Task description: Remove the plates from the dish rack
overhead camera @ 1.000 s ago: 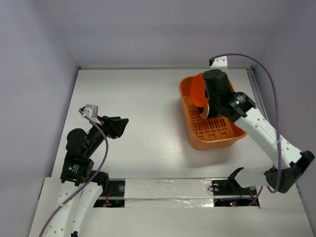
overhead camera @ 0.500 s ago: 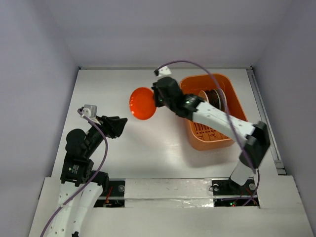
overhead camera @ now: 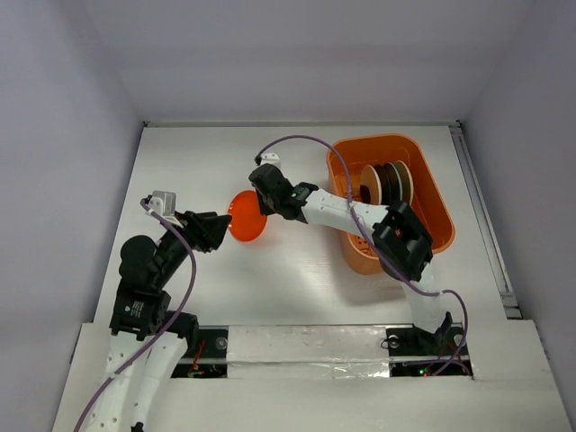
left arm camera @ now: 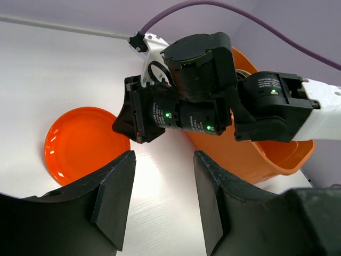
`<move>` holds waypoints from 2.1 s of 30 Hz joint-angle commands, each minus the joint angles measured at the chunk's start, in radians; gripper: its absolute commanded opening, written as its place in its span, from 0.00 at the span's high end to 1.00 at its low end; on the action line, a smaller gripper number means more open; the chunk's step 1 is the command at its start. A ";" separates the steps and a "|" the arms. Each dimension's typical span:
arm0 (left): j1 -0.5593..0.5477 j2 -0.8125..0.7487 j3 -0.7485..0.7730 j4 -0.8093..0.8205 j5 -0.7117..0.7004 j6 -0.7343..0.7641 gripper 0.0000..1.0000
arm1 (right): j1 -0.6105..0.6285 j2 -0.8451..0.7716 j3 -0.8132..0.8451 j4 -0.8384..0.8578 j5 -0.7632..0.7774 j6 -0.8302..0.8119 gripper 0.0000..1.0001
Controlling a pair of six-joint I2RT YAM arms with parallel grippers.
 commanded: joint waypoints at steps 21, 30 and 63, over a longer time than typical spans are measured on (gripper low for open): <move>0.007 -0.009 0.000 0.033 -0.002 -0.005 0.55 | 0.001 -0.079 -0.083 0.018 0.163 0.034 0.67; 0.007 -0.014 0.000 0.032 -0.005 -0.007 0.55 | -0.011 -0.424 -0.218 -0.034 0.371 -0.052 1.00; 0.007 -0.012 -0.002 0.036 0.001 -0.009 0.55 | -0.398 -0.578 -0.462 -0.117 0.385 -0.184 0.71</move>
